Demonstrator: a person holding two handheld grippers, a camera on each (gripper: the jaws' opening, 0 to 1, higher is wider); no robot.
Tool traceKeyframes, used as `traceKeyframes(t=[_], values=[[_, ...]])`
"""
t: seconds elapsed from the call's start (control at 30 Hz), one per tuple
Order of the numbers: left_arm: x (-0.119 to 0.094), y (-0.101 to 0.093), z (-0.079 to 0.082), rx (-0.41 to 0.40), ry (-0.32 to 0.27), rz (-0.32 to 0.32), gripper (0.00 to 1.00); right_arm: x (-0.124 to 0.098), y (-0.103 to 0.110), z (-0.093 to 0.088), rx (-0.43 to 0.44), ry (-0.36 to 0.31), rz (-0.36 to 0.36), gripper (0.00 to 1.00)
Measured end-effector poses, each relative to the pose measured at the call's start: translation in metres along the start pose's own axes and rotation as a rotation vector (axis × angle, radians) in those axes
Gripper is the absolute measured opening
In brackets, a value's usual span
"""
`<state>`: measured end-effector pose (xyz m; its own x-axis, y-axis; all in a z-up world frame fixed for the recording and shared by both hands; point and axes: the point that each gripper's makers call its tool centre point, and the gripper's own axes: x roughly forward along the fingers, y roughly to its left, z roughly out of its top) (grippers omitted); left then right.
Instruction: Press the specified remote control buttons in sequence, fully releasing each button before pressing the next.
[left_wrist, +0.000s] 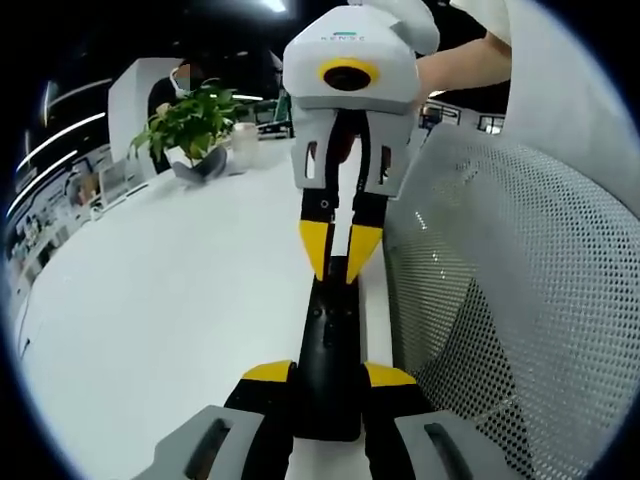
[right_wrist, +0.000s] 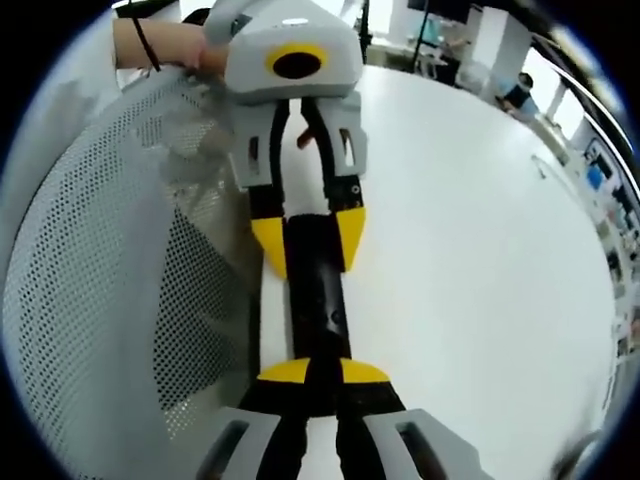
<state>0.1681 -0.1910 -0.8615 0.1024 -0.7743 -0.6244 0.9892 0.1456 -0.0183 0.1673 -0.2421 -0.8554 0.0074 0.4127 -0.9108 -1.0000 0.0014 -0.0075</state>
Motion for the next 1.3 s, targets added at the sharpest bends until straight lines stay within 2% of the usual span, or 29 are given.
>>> traceKeyframes(t=[0.17,0.4,0.6,0.67,0.9,0.97,1.03,1.1,1.2,1.3], values=[[0.0004,-0.0001,0.0002,0.003,0.001,-0.003,0.25,-0.0003,-0.0003,-0.0002,0.035,-0.027,-0.027,0.05],[0.0003,-0.0004,0.0004,0.005,0.002,-0.003,0.25,0.0003,-0.0004,0.0005,0.043,-0.021,-0.032,0.05],[0.0005,-0.0005,0.0005,0.007,0.009,-0.003,0.25,0.0032,-0.0015,0.0015,0.041,0.074,0.012,0.05],[0.0005,-0.0004,0.0005,0.008,0.009,-0.005,0.25,0.0036,-0.0022,0.0009,0.073,0.094,0.021,0.05],[0.0005,-0.0006,0.0008,0.011,0.014,-0.004,0.25,0.0053,0.0003,0.0005,0.008,0.18,0.02,0.06],[0.0006,-0.0007,0.0007,0.01,0.016,-0.003,0.25,0.0042,0.0,-0.0011,0.012,0.173,0.004,0.06],[0.0006,-0.0006,0.0006,0.009,0.015,-0.002,0.25,0.0038,0.0004,-0.0008,-0.018,0.137,-0.022,0.06],[0.0006,-0.0005,0.0008,0.01,0.013,-0.004,0.25,0.0029,-0.0008,-0.0002,0.069,0.077,-0.068,0.06],[0.0005,-0.0008,0.0009,0.013,0.014,-0.006,0.25,0.0009,0.0003,0.0,0.031,0.013,-0.109,0.05],[0.0005,-0.0009,0.0007,0.01,0.016,-0.002,0.25,0.0,0.0018,-0.0007,0.041,-0.017,-0.134,0.05]])
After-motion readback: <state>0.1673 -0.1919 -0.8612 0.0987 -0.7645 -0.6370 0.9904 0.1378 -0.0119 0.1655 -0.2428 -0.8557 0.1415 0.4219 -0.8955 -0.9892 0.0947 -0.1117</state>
